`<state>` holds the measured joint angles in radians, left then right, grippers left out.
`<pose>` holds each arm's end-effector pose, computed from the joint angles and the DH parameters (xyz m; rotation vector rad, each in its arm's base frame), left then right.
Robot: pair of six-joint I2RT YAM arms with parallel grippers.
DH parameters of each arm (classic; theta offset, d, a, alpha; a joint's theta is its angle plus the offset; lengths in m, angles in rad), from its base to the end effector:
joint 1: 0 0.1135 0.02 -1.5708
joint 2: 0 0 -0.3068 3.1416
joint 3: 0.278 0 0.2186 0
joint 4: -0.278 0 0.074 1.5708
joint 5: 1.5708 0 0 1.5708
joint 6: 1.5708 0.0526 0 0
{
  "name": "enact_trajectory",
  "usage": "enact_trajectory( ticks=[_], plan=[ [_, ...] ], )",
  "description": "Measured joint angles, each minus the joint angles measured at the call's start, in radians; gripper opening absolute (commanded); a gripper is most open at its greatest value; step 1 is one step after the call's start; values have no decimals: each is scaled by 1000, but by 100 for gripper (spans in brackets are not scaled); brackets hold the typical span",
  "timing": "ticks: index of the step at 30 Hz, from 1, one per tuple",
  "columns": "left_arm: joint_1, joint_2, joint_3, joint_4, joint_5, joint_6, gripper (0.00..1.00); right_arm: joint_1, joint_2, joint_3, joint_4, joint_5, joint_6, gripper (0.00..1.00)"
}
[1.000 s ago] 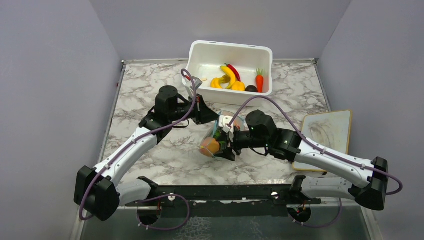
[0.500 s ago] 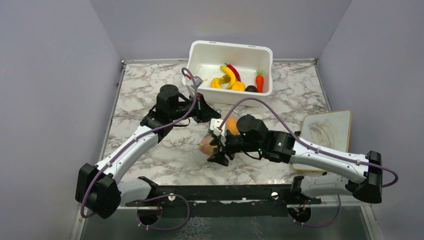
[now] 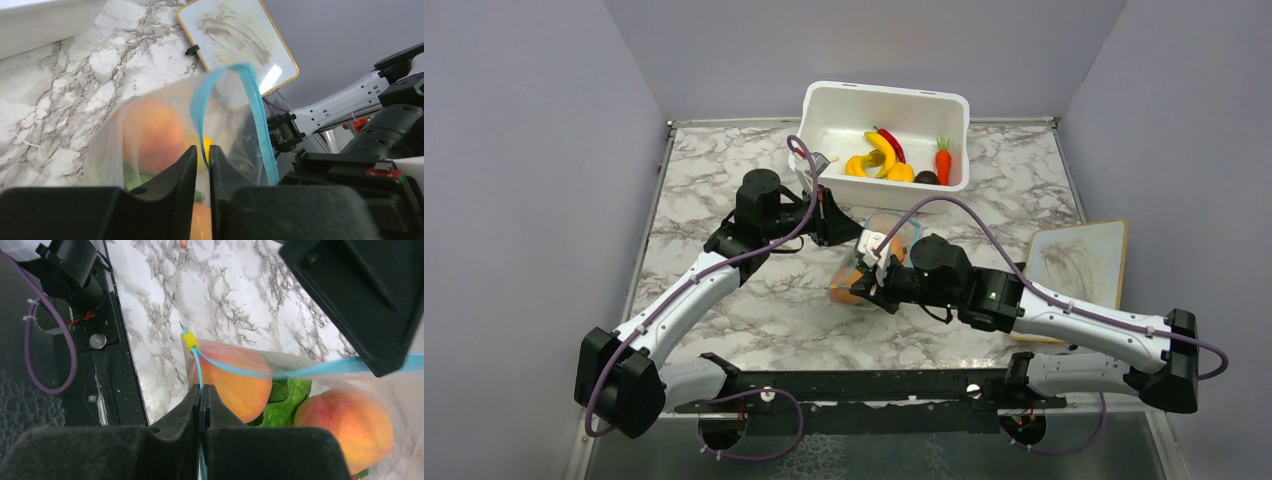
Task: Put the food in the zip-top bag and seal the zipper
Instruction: Zip the zipper food storage bag at the center of the board.
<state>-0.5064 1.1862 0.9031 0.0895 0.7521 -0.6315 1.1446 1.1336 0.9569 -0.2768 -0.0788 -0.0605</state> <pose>0.1870 -0.1448 0.3751 0.4882 1.8989 -1.4470 0.0877 0.2032 0.3582 -1.2374 1.7072 0.7509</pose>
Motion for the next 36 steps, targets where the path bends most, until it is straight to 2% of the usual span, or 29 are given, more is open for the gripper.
enact_trajectory(
  ticks=[3, 7, 11, 14, 19, 22, 28, 36],
  plan=[
    [0, -12, 4, -20, -5, 27, 45, 0, -57, -37, 31, 14, 18, 1],
    [0, -67, 17, -70, -33, 95, 52, 0, -124, -82, 65, 56, 57, 1],
    [0, -157, 19, -121, -62, 180, 52, 0, -126, -83, 68, 107, 103, 1],
    [0, -221, 18, -144, -63, 247, 46, 0, -125, -83, 69, 125, 133, 1],
    [0, -332, -42, -142, -9, 356, 45, 0, -137, -93, 68, 135, 161, 1],
    [0, -392, -116, -99, 40, 388, 46, 0, -163, -104, 57, 135, 166, 1],
    [0, -500, -266, -19, 143, 489, 55, 0, -214, -118, 29, 134, 172, 1],
    [-3, -529, -354, 88, 220, 549, 52, 0, -235, -119, 8, 114, 168, 1]
  ],
)
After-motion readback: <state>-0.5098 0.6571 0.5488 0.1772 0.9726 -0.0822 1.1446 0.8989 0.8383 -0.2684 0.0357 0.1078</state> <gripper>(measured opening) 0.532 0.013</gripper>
